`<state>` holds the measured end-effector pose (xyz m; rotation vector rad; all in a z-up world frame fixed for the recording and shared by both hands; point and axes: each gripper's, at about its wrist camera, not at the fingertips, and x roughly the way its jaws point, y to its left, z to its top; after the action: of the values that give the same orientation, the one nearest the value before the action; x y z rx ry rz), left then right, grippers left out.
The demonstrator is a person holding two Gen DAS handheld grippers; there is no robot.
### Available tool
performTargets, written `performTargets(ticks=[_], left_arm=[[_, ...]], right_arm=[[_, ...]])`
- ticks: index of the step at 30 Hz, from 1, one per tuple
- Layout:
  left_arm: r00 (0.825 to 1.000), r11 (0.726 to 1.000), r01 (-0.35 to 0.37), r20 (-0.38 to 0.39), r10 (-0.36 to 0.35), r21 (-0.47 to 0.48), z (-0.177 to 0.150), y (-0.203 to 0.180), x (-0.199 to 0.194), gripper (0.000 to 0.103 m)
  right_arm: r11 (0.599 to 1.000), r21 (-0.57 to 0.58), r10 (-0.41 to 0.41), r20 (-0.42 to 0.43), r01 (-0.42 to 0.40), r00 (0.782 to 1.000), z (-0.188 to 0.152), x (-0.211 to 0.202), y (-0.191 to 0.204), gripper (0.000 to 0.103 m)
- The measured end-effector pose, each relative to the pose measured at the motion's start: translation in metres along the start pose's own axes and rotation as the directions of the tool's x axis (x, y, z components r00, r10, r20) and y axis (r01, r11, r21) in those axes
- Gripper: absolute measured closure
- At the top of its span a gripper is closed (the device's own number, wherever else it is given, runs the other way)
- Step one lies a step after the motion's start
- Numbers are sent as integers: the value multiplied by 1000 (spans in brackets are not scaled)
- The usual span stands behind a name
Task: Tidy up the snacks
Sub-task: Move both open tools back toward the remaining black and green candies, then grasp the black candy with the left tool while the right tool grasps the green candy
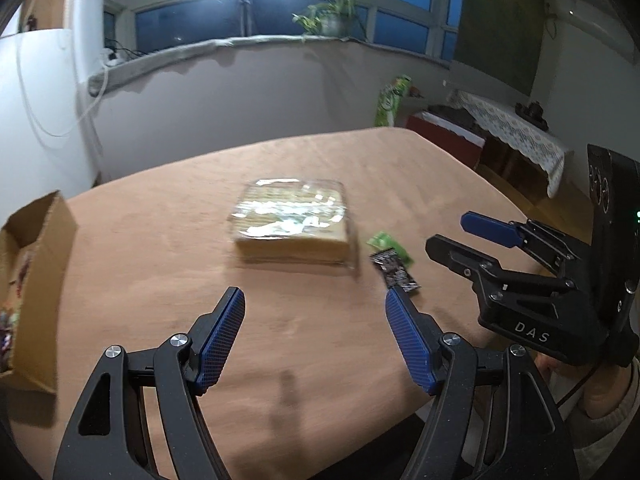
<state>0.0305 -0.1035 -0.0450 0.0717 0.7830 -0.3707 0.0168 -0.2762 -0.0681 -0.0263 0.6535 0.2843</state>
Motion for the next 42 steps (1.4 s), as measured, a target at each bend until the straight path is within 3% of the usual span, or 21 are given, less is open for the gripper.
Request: performTargets(ticks=[11,23,26,33,42], left_arm=[[995,998,64,-74,-64,10,-1,-33,37,30],[990,995,104,-96,-104,-9,6,-44,66,31],[987,993,118,-110,-118,-8,7,-46,75,51],[986,991,131,-110,-128,25,7,-46,80,78],[989,993,117,-90,-116,14,-5,-19,58,80]], right_arm=[[999,29,-26,-51,28,998,-17,15,-35,44],[999,23,-20,-70,22,997,-26,17,-53,44],[999,25,-22,-75,23,997,-27,18,-57,44],[1000,13,-10,-84,12,996,-25,25,-57,44],[997,-61,47,-103,-54,994,-11,46,-20,44]])
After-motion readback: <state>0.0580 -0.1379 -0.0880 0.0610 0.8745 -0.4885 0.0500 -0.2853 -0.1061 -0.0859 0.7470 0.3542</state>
